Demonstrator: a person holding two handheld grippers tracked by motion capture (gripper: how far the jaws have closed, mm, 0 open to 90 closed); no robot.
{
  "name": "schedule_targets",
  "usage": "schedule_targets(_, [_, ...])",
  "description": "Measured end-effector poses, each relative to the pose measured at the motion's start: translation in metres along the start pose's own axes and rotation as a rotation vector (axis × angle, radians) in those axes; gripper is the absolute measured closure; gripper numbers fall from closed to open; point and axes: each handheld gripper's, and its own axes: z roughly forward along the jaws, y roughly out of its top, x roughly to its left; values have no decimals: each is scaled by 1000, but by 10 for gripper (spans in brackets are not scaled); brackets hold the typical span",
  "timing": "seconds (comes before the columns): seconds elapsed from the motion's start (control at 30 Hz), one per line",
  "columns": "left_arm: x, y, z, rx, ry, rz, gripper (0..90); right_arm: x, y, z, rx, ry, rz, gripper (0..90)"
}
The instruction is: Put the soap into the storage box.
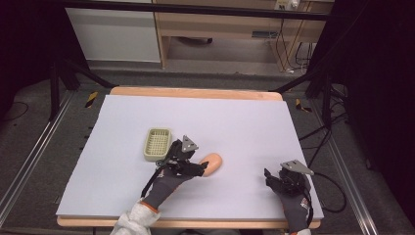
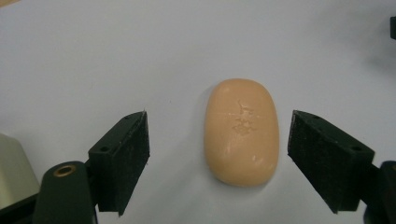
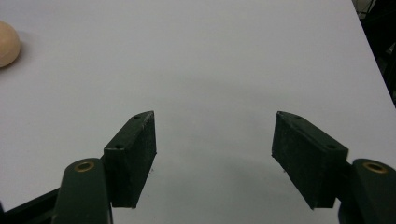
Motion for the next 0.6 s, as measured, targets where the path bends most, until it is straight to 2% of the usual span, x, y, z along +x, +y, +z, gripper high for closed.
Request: schedule_targets(0.6, [-6,2,21,59,-12,26,198,0,0,1,0,1,3,307])
